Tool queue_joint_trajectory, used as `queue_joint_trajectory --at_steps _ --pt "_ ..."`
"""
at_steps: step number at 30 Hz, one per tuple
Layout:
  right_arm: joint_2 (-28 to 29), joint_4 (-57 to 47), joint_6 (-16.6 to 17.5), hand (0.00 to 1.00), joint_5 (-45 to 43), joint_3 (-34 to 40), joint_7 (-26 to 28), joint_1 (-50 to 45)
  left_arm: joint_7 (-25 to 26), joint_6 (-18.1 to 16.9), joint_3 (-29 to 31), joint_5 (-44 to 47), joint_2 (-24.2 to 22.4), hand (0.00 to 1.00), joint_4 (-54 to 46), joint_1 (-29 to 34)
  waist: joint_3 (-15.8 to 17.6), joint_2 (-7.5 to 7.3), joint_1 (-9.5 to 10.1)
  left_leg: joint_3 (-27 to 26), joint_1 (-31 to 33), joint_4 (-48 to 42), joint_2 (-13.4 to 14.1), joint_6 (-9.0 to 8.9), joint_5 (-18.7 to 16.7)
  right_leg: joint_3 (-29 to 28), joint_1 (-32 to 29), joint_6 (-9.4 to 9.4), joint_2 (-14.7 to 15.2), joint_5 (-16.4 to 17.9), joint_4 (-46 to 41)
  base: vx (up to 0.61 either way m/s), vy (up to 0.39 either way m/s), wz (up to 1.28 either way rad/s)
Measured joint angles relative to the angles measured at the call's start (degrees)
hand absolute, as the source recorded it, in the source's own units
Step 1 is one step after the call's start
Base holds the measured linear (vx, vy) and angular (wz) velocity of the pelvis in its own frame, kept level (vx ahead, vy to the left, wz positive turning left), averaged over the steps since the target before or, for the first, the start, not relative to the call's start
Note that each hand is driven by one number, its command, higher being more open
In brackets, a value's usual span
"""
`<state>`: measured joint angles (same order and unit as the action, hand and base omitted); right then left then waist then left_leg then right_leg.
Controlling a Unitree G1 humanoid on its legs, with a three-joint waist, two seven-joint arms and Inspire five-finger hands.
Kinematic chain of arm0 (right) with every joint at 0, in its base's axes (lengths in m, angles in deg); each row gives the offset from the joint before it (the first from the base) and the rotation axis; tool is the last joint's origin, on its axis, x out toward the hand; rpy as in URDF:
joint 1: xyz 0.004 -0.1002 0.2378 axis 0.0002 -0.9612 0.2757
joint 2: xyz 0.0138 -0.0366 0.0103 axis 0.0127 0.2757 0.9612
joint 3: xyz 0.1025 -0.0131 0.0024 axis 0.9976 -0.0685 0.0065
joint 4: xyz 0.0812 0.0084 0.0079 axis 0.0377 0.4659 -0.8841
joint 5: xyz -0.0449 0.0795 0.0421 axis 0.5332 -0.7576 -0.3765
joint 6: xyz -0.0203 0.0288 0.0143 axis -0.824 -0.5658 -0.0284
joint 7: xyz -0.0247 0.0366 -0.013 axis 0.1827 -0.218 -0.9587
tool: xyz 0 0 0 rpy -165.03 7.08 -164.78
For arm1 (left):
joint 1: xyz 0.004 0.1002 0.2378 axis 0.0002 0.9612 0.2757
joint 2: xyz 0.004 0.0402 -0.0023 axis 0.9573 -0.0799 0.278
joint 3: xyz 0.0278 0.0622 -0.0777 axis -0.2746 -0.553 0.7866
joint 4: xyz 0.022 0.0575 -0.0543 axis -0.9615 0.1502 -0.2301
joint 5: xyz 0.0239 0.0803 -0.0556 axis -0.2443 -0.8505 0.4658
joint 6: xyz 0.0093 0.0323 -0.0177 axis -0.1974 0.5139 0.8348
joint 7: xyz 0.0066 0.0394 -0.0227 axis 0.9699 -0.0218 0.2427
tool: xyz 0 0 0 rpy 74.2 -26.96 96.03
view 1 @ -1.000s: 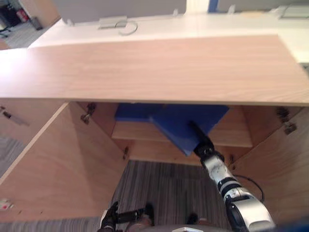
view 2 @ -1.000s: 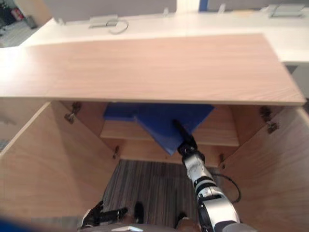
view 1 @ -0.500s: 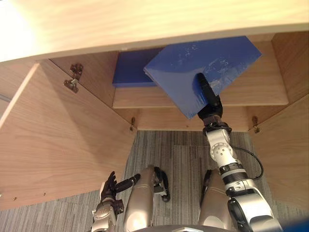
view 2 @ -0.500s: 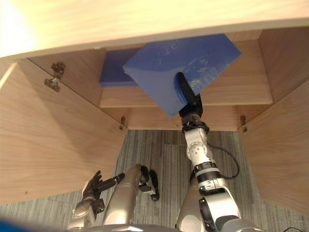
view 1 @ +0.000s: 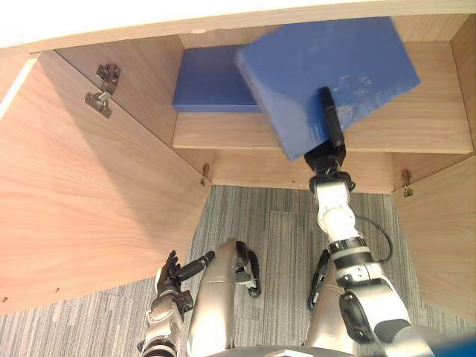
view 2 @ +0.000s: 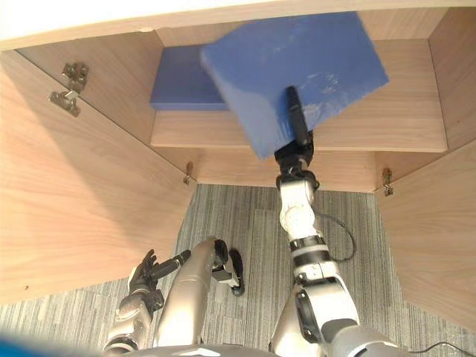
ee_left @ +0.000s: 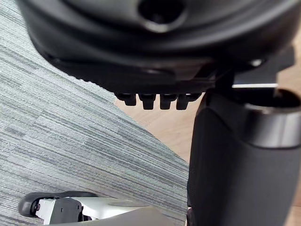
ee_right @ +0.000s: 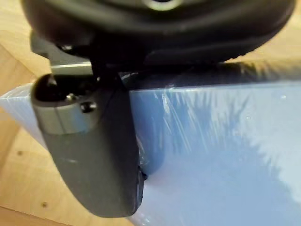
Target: Walk over to the cabinet, pick up the folder, carry it to the office cabinet, place the folder inside the office cabinet, then close the office cabinet door
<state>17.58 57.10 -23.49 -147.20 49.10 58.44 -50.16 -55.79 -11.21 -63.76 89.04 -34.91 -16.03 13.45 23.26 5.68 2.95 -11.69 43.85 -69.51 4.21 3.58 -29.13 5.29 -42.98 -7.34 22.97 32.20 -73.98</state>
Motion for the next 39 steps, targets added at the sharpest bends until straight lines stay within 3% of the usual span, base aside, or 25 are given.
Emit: queue_joint_trajectory --at_steps 5,6,10,14,24,31,39 --pt "2.7 0.0 6.2 0.00 -4.1 7.6 -3.0 6.9 0.9 1.7 2.0 0.0 -0.4 1.00 0.0 -0.4 -1.2 -1.37 0.32 0.1 0.0 0.3 0.0 -0.02 0.0 0.4 0.1 0.00 0.1 0.0 0.4 0.07 -0.010 0.02" --pt "2.9 0.2 7.4 1.00 -4.2 9.8 -4.3 7.9 1.3 2.7 2.5 0.0 -0.5 1.00 0.0 -0.4 -2.0 -1.75 0.34 0.1 0.0 0.5 0.0 -0.03 0.0 0.6 0.3 0.00 0.0 0.0 0.8 0.10 -0.017 0.03" --pt "2.9 2.2 9.2 1.00 -4.4 14.6 -7.1 9.9 2.9 4.7 2.7 0.0 -0.7 1.00 0.2 -0.5 -3.3 -1.80 0.23 0.1 -0.8 1.0 0.1 -0.05 0.0 1.2 1.6 0.00 0.1 0.0 1.6 0.08 -0.013 0.03" --pt "2.5 6.6 8.4 1.00 -4.3 16.2 -8.9 12.6 4.2 5.8 3.7 -0.1 -1.3 1.00 0.7 -0.5 -5.1 -1.85 0.05 0.1 -0.8 1.4 0.2 -0.10 0.0 1.4 1.6 0.02 0.0 0.0 1.9 0.07 -0.021 0.01" --pt "1.1 19.8 -2.0 1.00 -0.8 15.5 -9.4 24.3 4.6 6.5 4.4 -0.1 -1.3 1.00 1.8 -0.7 -6.3 -2.26 0.13 -0.1 -0.8 1.5 0.4 -0.18 0.0 1.5 1.7 -0.01 0.0 -0.1 2.4 0.07 -0.015 0.00" --pt "-0.6 25.3 -5.9 1.00 1.6 13.0 -8.6 24.9 4.5 6.5 4.3 -0.1 -1.0 1.00 2.2 -0.7 -6.3 -2.26 0.13 -0.6 -1.2 1.5 0.8 -0.19 0.0 1.3 1.9 -0.08 -0.2 -0.1 2.5 0.06 -0.012 -0.02" --pt "-5.2 31.0 -14.0 1.00 17.1 8.0 -6.1 25.5 4.7 6.4 4.3 0.0 -0.6 1.00 2.5 -0.7 -6.3 -2.26 0.13 -0.7 -1.5 1.5 1.8 -0.33 -0.1 1.6 2.2 0.29 -1.0 -0.5 2.9 0.05 -0.018 -0.04"
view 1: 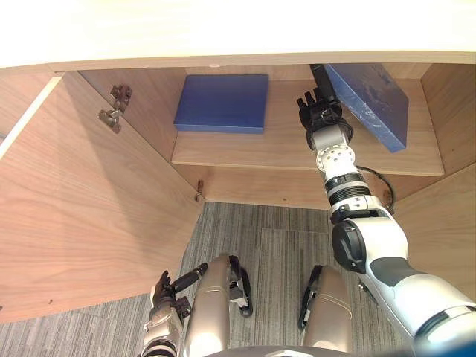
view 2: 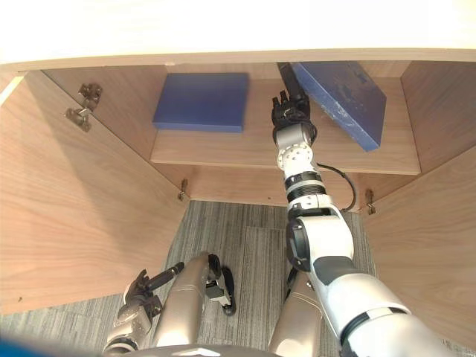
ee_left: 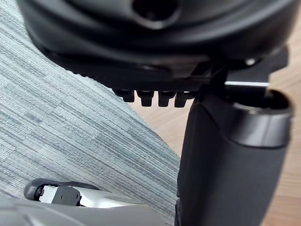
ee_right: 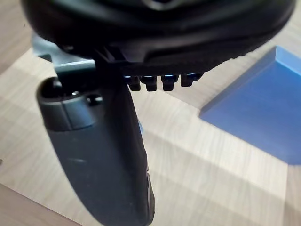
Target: Walk over to the cabinet, pick up the folder, carry it to the office cabinet, place the folder inside the office cabinet, then close the office cabinet door
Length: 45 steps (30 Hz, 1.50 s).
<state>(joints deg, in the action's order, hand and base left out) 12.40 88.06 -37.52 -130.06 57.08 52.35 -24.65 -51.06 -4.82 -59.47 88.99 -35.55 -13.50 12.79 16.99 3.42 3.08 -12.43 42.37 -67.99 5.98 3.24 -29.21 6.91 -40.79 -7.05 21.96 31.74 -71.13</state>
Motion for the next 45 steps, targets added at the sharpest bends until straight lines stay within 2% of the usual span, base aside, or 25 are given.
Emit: queue_joint_trajectory --at_steps 7,9,11,15,21,29,32,37,39,41,45 --pt "-5.1 5.4 -7.2 1.00 18.1 -2.1 4.1 0.6 -0.9 -0.8 -0.8 0.0 1.0 1.00 0.6 0.0 0.0 0.00 -0.02 0.3 0.5 0.0 0.1 0.02 0.0 0.6 0.0 -0.03 0.0 -0.2 0.4 0.06 -0.005 0.03" --pt "-7.8 6.3 -9.8 1.00 29.9 -2.2 7.0 0.7 -1.7 -0.9 -0.8 0.0 1.3 1.00 0.7 0.0 0.0 -0.01 -0.12 0.3 0.7 0.0 0.1 0.11 0.1 0.7 0.0 -0.09 0.0 -0.2 0.6 0.07 -0.001 0.02" --pt "-10.3 6.4 -11.0 1.00 39.8 -2.3 9.9 0.7 -2.8 -1.2 -0.8 0.0 1.6 1.00 0.9 0.0 0.1 -0.09 -0.14 0.2 0.8 0.0 0.1 0.14 0.1 0.7 -0.1 -0.11 0.0 -0.2 0.6 0.07 -0.005 0.01" --pt "-17.0 6.3 -11.3 1.00 55.6 -4.4 16.3 0.7 -5.4 -1.7 -0.8 0.0 2.8 1.00 1.9 -0.1 0.2 -0.25 -0.32 0.1 0.8 0.1 0.2 0.14 0.1 0.6 -0.3 -0.11 0.0 -0.2 0.6 0.06 -0.012 -0.01" --pt "-22.9 4.5 -9.9 1.00 73.7 -10.2 20.6 -2.7 -7.6 -3.1 -2.1 0.0 5.1 1.00 2.6 -0.2 1.1 -0.94 -0.38 -0.8 0.7 0.6 1.0 0.14 0.1 -0.3 -1.3 -0.05 -0.9 -0.2 0.6 0.05 -0.026 -0.08" --pt "-25.5 2.6 -8.5 1.00 76.0 -15.1 23.1 -5.5 -9.0 -4.6 -2.7 0.9 6.2 1.00 2.8 -1.4 3.7 -0.42 -0.29 -1.5 1.7 0.9 1.6 0.23 0.1 -0.9 -3.2 0.04 -1.4 -0.3 0.5 0.05 -0.028 -0.05" --pt "-28.6 -1.5 -7.2 1.00 75.7 -19.4 24.6 -6.5 -9.5 -5.1 -2.8 1.3 6.4 1.00 2.8 -1.6 4.7 -0.24 -0.35 -1.6 1.7 1.0 1.7 0.29 0.1 -0.9 -3.3 0.05 -1.4 -0.3 0.5 0.06 -0.026 -0.01" --pt "-31.8 -8.7 -4.9 1.00 66.1 -26.5 28.3 -8.6 -10.0 -5.8 -3.4 1.3 6.8 1.00 2.8 -1.6 5.6 -0.36 -0.37 -2.5 0.4 1.9 2.1 0.30 0.2 -1.0 -3.0 0.07 -1.4 -0.3 0.7 0.05 -0.041 -0.07" --pt "-32.4 -12.4 -4.3 1.00 59.4 -30.7 31.6 -10.8 -10.3 -5.8 -4.6 1.2 7.8 1.00 2.7 -1.6 5.6 -0.38 -0.36 -2.6 0.2 2.2 2.5 0.30 0.2 -0.8 -3.0 0.12 -1.7 -0.3 0.8 0.04 -0.057 -0.06" --pt "-32.5 -13.3 -4.1 1.00 52.7 -33.7 34.8 -11.9 -10.3 -5.9 -5.1 1.2 8.0 1.00 2.8 -1.6 5.7 -0.41 -0.32 -2.7 -0.1 2.5 2.5 0.30 0.2 -0.7 -2.9 0.14 -1.7 -0.3 0.9 0.03 -0.056 -0.05" --pt "-34.6 -14.4 -4.1 1.00 44.5 -37.7 37.0 -12.0 -10.5 -6.3 -6.3 1.2 8.0 1.00 2.8 -1.3 5.7 -0.41 -0.02 -2.9 -1.1 3.2 2.8 0.30 0.2 -0.3 -1.9 0.96 -1.9 -0.8 1.8 0.03 -0.027 -0.06"
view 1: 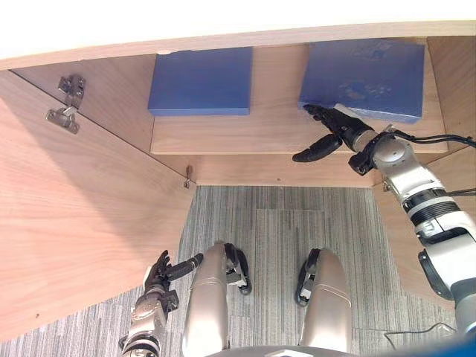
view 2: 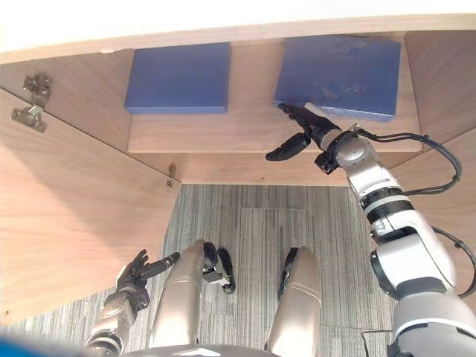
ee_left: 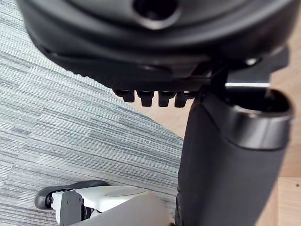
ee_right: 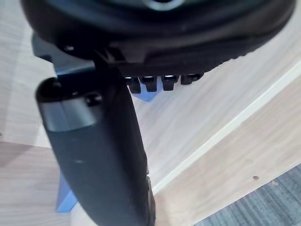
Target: Walk over to the cabinet, pick up the folder, carry it to the office cabinet, place the folder inside the office cabinet, then close the office cabinet door
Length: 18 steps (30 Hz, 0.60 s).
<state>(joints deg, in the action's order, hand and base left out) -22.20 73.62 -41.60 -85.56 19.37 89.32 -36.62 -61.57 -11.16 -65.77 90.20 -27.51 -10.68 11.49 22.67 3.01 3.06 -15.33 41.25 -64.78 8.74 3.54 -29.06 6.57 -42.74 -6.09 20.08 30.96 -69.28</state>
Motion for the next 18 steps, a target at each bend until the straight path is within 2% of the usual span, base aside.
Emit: queue_joint_trajectory --at_steps 7,11,18 --pt "-0.7 -0.4 -0.3 1.00 -0.1 -6.0 3.6 2.3 -0.7 -0.7 -1.3 0.0 0.0 1.00 0.0 0.3 0.0 -0.02 0.50 -0.7 -0.9 0.7 0.0 0.10 0.1 0.0 0.9 0.03 0.1 -0.7 1.2 0.02 0.002 -0.03" --pt "-0.8 -0.4 -0.4 1.00 0.3 -6.6 4.3 2.8 -1.0 -1.1 -2.2 0.0 0.1 1.00 -0.1 0.3 0.0 -0.02 1.14 -0.6 -0.9 0.7 0.0 0.13 0.1 0.3 1.0 0.07 0.2 -0.7 1.2 0.01 -0.005 0.01" --pt "-0.8 1.5 -0.1 1.00 8.7 -6.3 2.6 4.1 -1.1 -1.1 -2.6 0.0 0.1 1.00 -0.2 0.3 0.0 -0.02 1.18 0.0 -0.7 0.7 -0.4 0.30 0.2 1.2 1.7 0.11 0.7 -0.7 1.4 0.02 -0.013 0.05"
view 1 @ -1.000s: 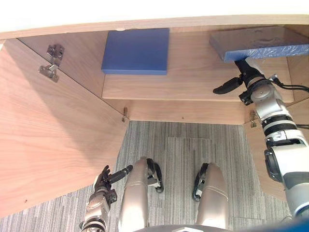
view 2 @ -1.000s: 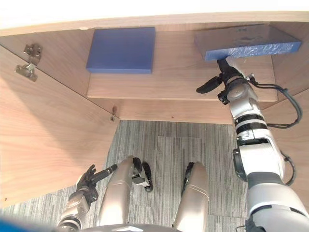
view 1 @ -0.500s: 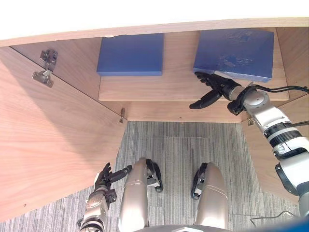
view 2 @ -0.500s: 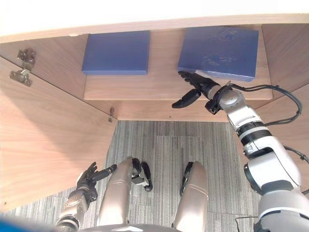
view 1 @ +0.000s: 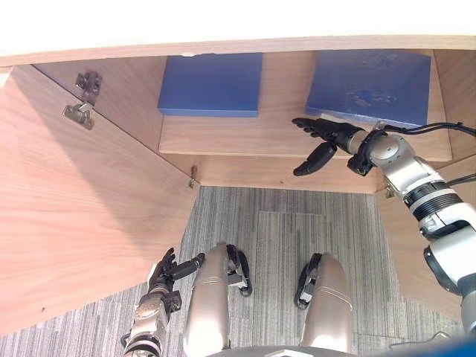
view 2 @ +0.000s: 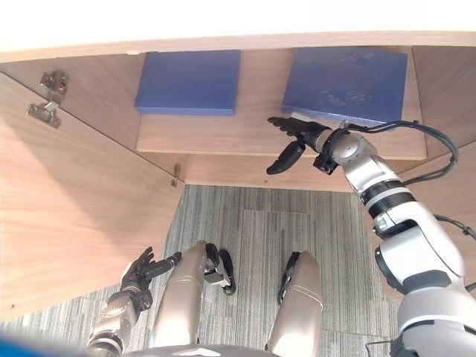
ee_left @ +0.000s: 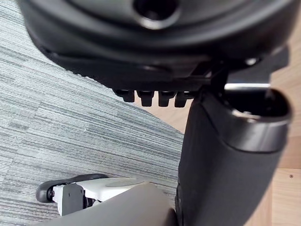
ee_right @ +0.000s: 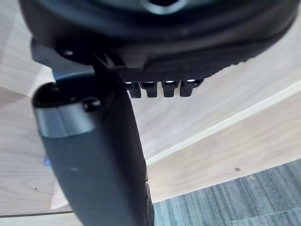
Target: Walk over to the cabinet, pick up the folder, carry it to the office cabinet, place the folder inside the office cabinet, then close the office cabinet door
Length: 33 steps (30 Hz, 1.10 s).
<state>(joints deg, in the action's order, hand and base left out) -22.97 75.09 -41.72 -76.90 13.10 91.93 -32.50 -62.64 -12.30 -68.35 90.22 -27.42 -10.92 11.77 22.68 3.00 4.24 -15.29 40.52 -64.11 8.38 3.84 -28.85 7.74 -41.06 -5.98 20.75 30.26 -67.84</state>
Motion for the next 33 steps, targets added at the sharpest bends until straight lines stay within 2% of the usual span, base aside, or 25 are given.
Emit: queue_joint_trajectory --at_steps 4,8,11,12,15,18,20,25,28,31,33 --pt "0.0 3.2 0.0 1.00 4.8 5.6 -3.1 0.3 0.0 0.0 -0.2 0.0 -0.1 1.00 -0.1 0.0 0.0 0.00 0.14 0.0 0.1 0.0 -0.1 0.05 0.0 0.1 0.0 -0.04 0.1 -0.2 0.2 0.01 -0.003 0.01" --pt "0.0 7.5 0.1 1.00 5.4 14.5 -6.5 0.5 0.1 0.0 -0.4 0.1 0.0 1.00 -0.4 0.0 0.0 0.04 -0.11 0.0 0.3 0.0 -0.4 0.25 0.1 0.2 0.0 -0.22 0.4 -0.4 0.5 0.04 0.002 0.02" --pt "-0.1 10.1 0.2 1.00 7.4 18.8 -7.1 0.5 0.1 0.0 -2.0 1.3 0.1 1.00 -1.0 0.2 0.2 0.44 -0.20 0.1 0.5 0.0 -0.7 0.33 0.2 0.3 0.0 -0.34 0.7 -0.4 0.5 0.03 -0.001 0.05" --pt "-0.8 10.6 1.0 1.00 8.3 20.2 -6.9 0.4 0.0 0.1 -3.6 2.2 0.1 1.00 -2.3 0.9 0.5 1.04 -0.28 0.1 0.6 -0.1 -0.8 0.41 0.2 0.4 0.0 -0.43 0.9 -0.5 0.5 0.02 0.002 0.06" --pt "-2.7 11.3 3.0 1.00 9.7 20.8 -5.6 0.2 -0.4 0.0 -6.7 3.3 0.2 1.00 -4.7 2.1 1.1 2.11 -0.29 0.1 0.8 -0.2 -1.2 0.65 0.3 0.4 -0.1 -0.62 1.3 -0.6 0.3 0.01 -0.003 0.05" --pt "-3.5 11.9 4.7 1.00 12.8 20.7 -3.7 0.4 -1.4 0.0 -7.6 3.9 0.4 1.00 -5.2 2.4 1.1 2.43 -0.24 0.1 1.5 -0.5 -1.2 0.68 0.3 0.2 -0.8 -0.67 1.4 -0.6 -0.2 0.00 0.000 0.00" --pt "-4.3 13.8 4.4 1.00 16.3 20.1 -2.1 0.6 -1.7 0.0 -8.2 4.0 0.8 1.00 -6.1 2.4 1.1 2.51 0.09 0.2 2.5 -1.2 -1.1 0.69 0.3 0.1 -1.9 -0.66 1.4 -0.5 -0.8 0.01 -0.028 0.04" --pt "-4.8 13.8 5.3 1.00 16.7 20.6 -3.3 0.5 -2.5 0.0 -10.1 5.0 1.7 1.00 -7.6 2.7 1.5 3.23 0.06 0.1 3.8 -2.3 -0.9 0.75 0.3 -0.4 -3.4 -0.71 1.4 -0.6 -1.9 0.00 -0.006 0.00" --pt "-4.6 12.4 5.3 1.00 18.8 20.6 -5.0 0.5 -2.4 0.1 -10.9 5.3 1.8 1.00 -9.8 3.9 1.5 3.25 0.09 0.0 4.3 -2.5 -0.7 0.80 0.4 -0.5 -4.0 -0.71 1.3 -0.6 -2.1 0.02 -0.041 -0.02" --pt "-3.6 9.6 3.7 1.00 20.3 21.0 -9.9 -1.7 -2.5 0.1 -12.2 6.3 1.7 1.00 -12.4 5.8 1.5 3.25 0.09 0.0 4.2 -2.4 -0.4 0.89 0.4 -0.4 -3.9 -0.72 1.1 -0.7 -1.8 0.04 -0.040 -0.03" --pt "-1.0 5.8 2.3 1.00 19.4 23.5 -13.0 -4.2 -2.4 0.1 -12.7 6.3 1.7 1.00 -13.6 6.7 1.5 3.24 -0.04 -0.2 3.9 -1.4 0.0 1.17 0.6 -0.3 -3.7 -0.53 0.4 -1.3 -0.7 0.05 -0.038 -0.12"
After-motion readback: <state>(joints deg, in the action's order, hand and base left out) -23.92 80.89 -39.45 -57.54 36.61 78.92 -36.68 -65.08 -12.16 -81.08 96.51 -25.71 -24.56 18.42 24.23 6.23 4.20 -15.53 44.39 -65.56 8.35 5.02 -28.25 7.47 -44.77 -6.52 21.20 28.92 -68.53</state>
